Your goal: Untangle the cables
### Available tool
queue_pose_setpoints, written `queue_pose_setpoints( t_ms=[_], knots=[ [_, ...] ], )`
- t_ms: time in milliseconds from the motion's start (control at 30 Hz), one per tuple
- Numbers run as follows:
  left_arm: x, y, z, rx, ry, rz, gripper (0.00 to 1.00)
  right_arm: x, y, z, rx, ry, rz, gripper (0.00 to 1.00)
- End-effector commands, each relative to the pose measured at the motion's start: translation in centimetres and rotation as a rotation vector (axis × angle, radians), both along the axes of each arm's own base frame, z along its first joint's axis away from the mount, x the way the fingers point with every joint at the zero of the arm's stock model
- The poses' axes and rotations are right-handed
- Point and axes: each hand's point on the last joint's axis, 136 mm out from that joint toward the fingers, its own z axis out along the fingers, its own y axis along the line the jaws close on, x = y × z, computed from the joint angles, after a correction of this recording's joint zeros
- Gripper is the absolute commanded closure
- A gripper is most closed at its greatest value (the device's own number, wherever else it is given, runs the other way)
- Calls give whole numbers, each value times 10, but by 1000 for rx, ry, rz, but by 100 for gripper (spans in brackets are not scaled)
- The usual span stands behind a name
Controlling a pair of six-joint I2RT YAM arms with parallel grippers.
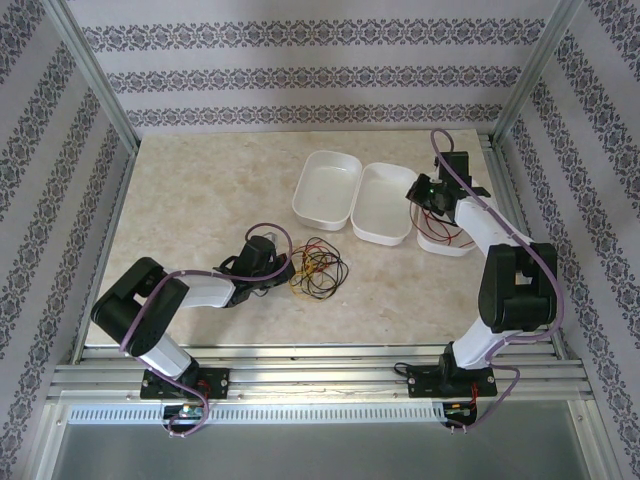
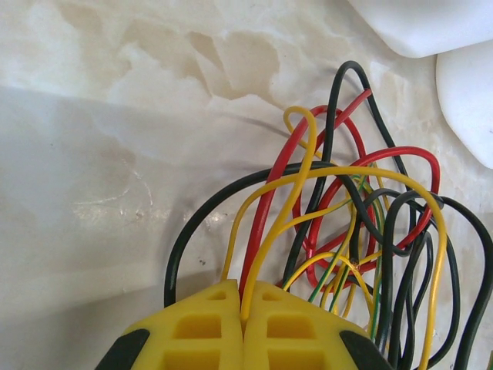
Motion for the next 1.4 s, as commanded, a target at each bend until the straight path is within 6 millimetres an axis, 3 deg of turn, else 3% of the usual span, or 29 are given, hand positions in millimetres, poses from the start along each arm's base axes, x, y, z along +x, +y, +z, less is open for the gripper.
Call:
queue_pose_setpoints(
  t_ms=[0, 433, 900, 1233, 1367],
  knots=[
    [1, -6, 2, -29, -12, -7, 100, 8, -5, 11, -25, -30, -22, 100],
    [1, -5, 4, -31, -13, -2, 100, 17, -61, 2, -70, -24, -155, 100],
    [1, -2, 2, -11, -4, 6, 100, 61, -105, -35, -95, 9, -216, 100],
    [2, -3, 2, -7, 0, 7, 100, 73, -99, -75, -25, 93, -190, 100],
    [1, -1, 3, -4, -2, 9, 100, 73, -97, -72, -30, 93, -179, 87]
  ],
)
